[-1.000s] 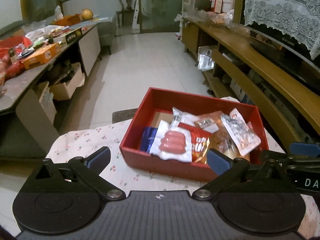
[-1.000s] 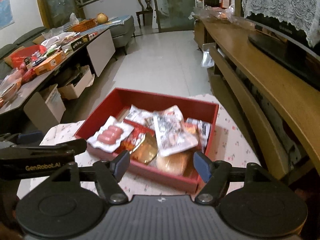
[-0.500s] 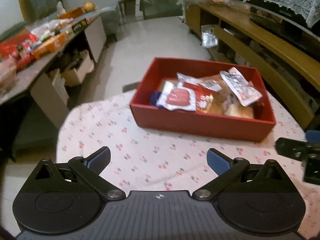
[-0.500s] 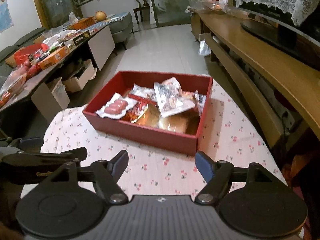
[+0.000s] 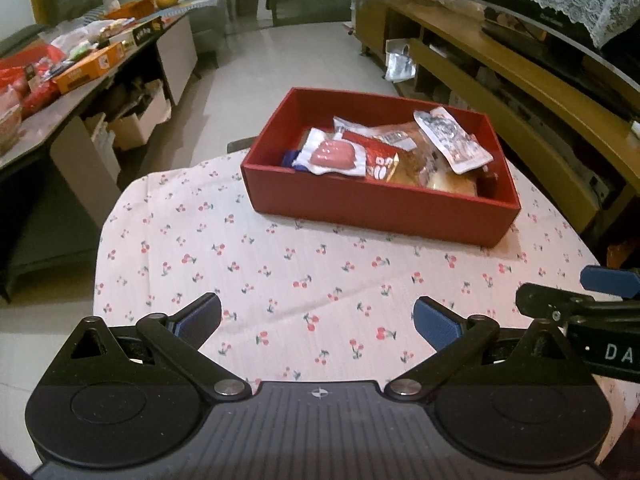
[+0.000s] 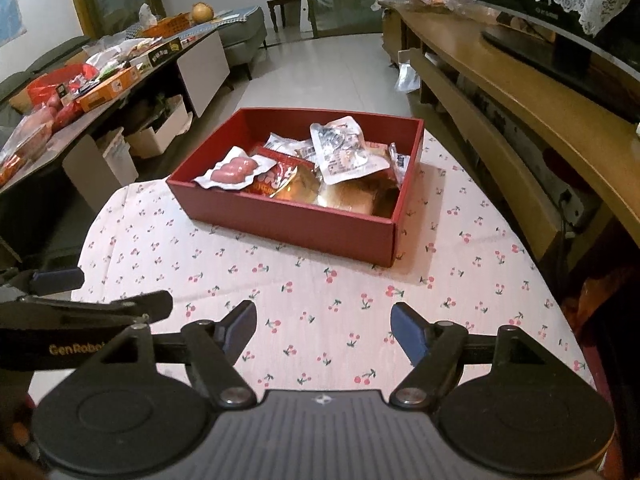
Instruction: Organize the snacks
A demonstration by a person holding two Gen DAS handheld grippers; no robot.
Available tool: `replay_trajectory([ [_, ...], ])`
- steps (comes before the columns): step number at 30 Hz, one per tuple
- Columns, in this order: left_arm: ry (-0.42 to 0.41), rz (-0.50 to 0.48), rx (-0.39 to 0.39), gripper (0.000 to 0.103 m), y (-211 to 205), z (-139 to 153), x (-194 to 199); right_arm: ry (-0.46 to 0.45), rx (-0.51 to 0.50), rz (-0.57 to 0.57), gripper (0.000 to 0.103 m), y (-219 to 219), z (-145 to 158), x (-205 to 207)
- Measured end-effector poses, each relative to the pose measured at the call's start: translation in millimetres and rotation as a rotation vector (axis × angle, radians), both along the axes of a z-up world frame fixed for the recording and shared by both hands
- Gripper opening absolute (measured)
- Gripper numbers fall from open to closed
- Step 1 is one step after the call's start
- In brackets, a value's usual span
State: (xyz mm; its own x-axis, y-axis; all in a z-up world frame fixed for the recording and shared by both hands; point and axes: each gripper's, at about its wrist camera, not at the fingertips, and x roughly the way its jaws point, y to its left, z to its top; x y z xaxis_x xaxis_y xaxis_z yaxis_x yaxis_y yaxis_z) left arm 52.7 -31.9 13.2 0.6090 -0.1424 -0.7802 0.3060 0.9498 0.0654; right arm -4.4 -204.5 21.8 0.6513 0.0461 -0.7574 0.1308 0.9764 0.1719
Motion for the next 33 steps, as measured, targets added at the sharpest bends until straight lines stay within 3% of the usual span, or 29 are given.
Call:
replay_trajectory([
  [17,0.016,-0.024,-0.005,0.100,7,-5,-28,-0.008,-0.009,0.022,0.091,13,-1,-31],
  [33,0.052,-0.009,-0.025,0.100,14,-13,-33,0.012,-0.014,0.039,0.091,17,-6,-35],
])
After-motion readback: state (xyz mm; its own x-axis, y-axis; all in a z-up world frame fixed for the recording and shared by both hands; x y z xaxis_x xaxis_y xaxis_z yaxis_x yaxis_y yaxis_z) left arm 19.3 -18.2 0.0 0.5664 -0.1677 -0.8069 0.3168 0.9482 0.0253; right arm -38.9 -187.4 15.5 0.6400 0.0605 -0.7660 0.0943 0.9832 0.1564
